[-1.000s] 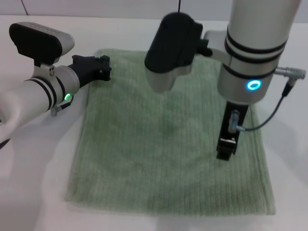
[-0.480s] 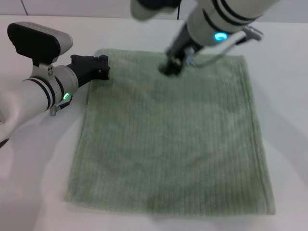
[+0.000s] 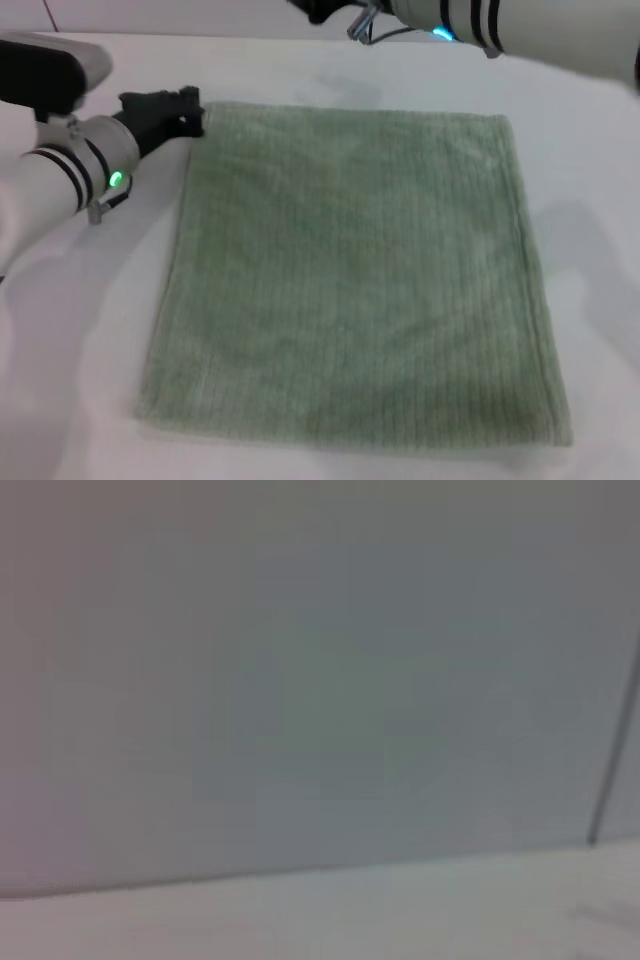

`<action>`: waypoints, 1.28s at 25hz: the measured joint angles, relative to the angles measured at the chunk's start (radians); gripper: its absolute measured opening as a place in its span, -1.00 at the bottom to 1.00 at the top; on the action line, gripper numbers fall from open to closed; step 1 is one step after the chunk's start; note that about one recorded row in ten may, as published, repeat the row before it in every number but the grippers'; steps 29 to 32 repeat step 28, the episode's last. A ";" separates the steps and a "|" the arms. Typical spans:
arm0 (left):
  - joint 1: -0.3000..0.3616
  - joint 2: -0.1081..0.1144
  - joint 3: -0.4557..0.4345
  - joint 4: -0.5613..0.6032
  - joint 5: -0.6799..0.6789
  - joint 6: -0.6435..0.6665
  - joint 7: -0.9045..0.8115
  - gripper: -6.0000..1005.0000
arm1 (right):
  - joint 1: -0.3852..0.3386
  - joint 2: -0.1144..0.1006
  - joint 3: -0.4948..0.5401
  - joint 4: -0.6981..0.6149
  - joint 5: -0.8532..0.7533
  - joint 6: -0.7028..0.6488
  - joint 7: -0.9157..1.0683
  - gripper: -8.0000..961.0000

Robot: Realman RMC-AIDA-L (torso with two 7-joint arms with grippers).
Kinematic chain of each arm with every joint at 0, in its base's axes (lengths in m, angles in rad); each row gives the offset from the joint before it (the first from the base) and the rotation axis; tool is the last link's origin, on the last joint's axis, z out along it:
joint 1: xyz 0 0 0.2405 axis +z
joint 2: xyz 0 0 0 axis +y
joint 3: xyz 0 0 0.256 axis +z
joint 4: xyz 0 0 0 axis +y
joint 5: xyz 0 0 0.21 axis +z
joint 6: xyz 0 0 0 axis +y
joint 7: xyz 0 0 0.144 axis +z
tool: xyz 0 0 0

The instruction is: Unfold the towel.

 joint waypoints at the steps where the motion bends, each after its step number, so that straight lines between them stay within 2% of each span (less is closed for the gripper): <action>1: 0.007 0.001 -0.032 0.000 0.000 0.017 0.000 -0.90 | -0.014 0.000 -0.024 0.019 0.001 -0.090 -0.001 -0.18; 2: 0.013 0.002 -0.059 0.000 0.000 0.034 0.001 -0.89 | -0.026 0.001 -0.049 0.041 0.001 -0.171 -0.001 -0.18; 3: 0.023 0.003 -0.098 0.002 0.000 0.059 0.001 -0.89 | -0.041 0.002 -0.111 0.118 0.003 -0.377 0.016 -0.18; 4: 0.042 0.005 -0.179 0.002 0.000 0.117 0.001 -0.89 | -0.045 0.003 -0.150 0.176 0.004 -0.508 0.047 -0.18; 5: 0.052 0.005 -0.215 0.002 0.000 0.149 0.001 -0.89 | -0.045 0.003 -0.150 0.176 0.004 -0.508 0.047 -0.18; 6: 0.063 0.006 -0.251 0.004 0.001 0.184 0.002 -0.89 | -0.049 0.004 -0.173 0.214 0.005 -0.595 0.081 -0.18; 7: 0.063 0.006 -0.251 0.004 0.001 0.184 0.002 -0.88 | -0.049 0.004 -0.173 0.214 0.005 -0.595 0.081 -0.18; 8: 0.081 0.007 -0.315 0.010 0.004 0.238 0.002 -0.88 | -0.058 0.005 -0.205 0.281 0.006 -0.757 0.160 -0.18; 9: 0.081 0.007 -0.315 0.010 0.004 0.238 0.002 -0.88 | -0.058 0.005 -0.205 0.281 0.006 -0.757 0.160 -0.18; 12: 0.100 0.007 -0.387 0.016 0.007 0.315 0.007 -0.87 | -0.067 0.005 -0.229 0.396 0.007 -0.979 0.273 -0.18; 13: 0.113 0.007 -0.417 0.022 0.004 0.357 0.020 -0.87 | -0.073 0.005 -0.230 0.470 0.007 -1.088 0.379 -0.17; 15: 0.119 0.007 -0.429 0.026 0.003 0.374 0.027 -0.87 | -0.075 0.004 -0.230 0.500 0.005 -1.125 0.429 -0.17; 18: 0.128 0.007 -0.455 0.030 0.004 0.419 0.052 -0.86 | -0.066 -0.004 -0.219 0.639 -0.007 -1.208 0.558 -0.17; 20: 0.130 0.007 -0.457 0.030 0.005 0.427 0.063 -0.86 | -0.062 -0.005 -0.216 0.664 -0.006 -1.212 0.571 -0.17; 22: 0.133 0.007 -0.458 0.031 0.004 0.429 0.065 -0.67 | -0.062 -0.005 -0.204 0.703 -0.003 -1.215 0.586 -0.17; 24: 0.137 0.007 -0.458 0.035 0.005 0.435 0.067 -0.49 | -0.090 -0.003 -0.161 0.727 0.003 -1.243 0.590 -0.03; 28: 0.137 0.007 -0.460 0.037 0.004 0.433 0.067 -0.49 | -0.138 0.001 -0.117 0.729 0.004 -1.318 0.590 0.25; 32: 0.137 0.007 -0.460 0.037 0.004 0.433 0.067 -0.49 | -0.138 0.001 -0.117 0.729 0.004 -1.318 0.590 0.25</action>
